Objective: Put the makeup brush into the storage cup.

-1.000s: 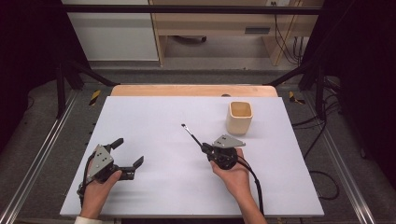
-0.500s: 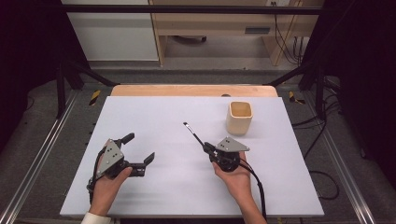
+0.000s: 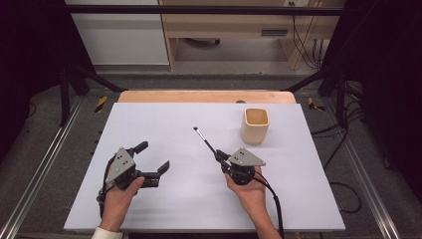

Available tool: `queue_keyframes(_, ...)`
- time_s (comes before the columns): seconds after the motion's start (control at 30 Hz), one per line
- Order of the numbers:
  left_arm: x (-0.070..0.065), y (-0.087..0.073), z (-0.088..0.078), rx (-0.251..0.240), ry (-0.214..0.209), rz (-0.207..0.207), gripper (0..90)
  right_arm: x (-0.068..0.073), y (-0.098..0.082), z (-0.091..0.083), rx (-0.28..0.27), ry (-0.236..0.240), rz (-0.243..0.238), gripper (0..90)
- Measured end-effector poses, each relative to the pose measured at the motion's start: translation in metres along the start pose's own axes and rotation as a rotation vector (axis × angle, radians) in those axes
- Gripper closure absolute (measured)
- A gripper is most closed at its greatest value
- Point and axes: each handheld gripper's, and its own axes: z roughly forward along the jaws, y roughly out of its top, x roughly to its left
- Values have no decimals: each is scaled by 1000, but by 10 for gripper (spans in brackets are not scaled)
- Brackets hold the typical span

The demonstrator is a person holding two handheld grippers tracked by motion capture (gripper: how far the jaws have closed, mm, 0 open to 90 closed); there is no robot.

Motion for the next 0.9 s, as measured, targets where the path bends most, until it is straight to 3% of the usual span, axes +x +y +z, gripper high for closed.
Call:
queue_keyframes(0.23, -13, 3, 14, 37, -16, -50, 18, 1, 1, -2, -25, -4, -5, 840)
queue_keyframes(0.5, -17, 4, 26, 49, -34, -68, 20, 1, 1, -3, -45, -11, -5, 840)
queue_keyframes(0.63, -18, 4, 28, 58, -32, -114, 29, 1, 1, -3, -56, -12, -8, 840)
queue_keyframes(0.9, -19, 8, 33, 80, -58, -140, 26, 5, 1, -5, -78, -1, 2, 840)
